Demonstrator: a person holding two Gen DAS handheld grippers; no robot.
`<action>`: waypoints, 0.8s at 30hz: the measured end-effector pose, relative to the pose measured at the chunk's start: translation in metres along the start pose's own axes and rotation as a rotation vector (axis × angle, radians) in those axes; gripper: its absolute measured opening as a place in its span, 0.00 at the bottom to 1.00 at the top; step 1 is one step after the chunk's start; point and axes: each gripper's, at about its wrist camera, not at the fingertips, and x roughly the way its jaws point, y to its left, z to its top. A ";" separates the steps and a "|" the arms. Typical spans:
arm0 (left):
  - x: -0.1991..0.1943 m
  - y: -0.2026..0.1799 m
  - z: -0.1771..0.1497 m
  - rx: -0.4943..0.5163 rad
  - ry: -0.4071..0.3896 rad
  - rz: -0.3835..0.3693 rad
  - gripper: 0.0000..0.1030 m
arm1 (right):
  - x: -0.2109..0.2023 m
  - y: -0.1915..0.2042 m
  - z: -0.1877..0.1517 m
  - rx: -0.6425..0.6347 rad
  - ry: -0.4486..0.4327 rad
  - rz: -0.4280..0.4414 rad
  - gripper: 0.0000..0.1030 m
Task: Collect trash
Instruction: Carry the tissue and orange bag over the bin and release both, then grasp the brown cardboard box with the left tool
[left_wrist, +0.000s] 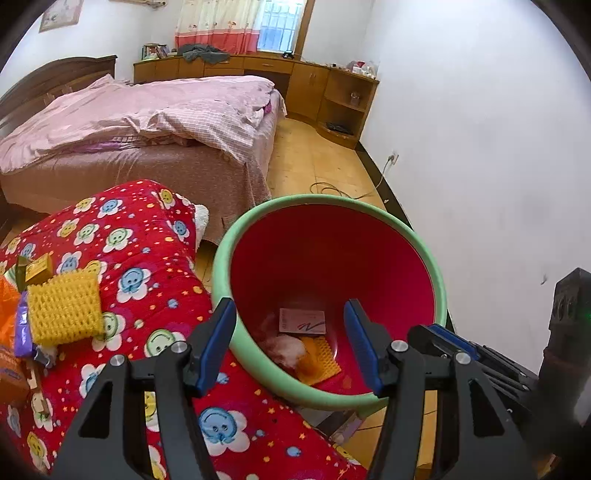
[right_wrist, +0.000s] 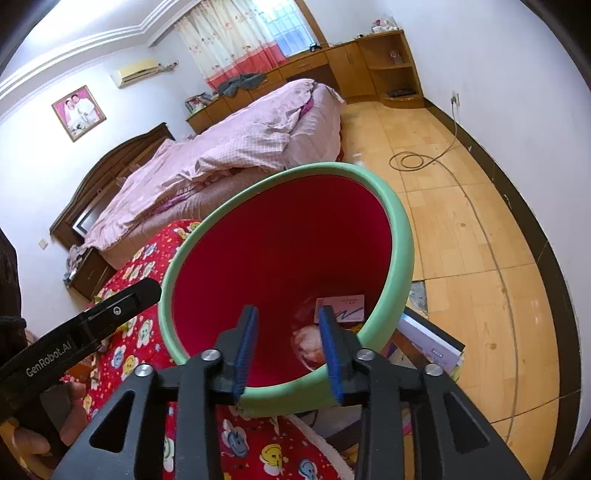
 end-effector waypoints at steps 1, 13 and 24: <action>-0.003 0.001 -0.001 -0.005 -0.002 0.002 0.59 | -0.001 0.001 0.000 0.001 0.001 0.003 0.37; -0.048 0.036 -0.013 -0.080 -0.037 0.059 0.59 | -0.019 0.024 -0.005 -0.035 -0.020 0.041 0.52; -0.088 0.088 -0.026 -0.179 -0.074 0.159 0.59 | -0.023 0.054 -0.010 -0.065 -0.018 0.061 0.71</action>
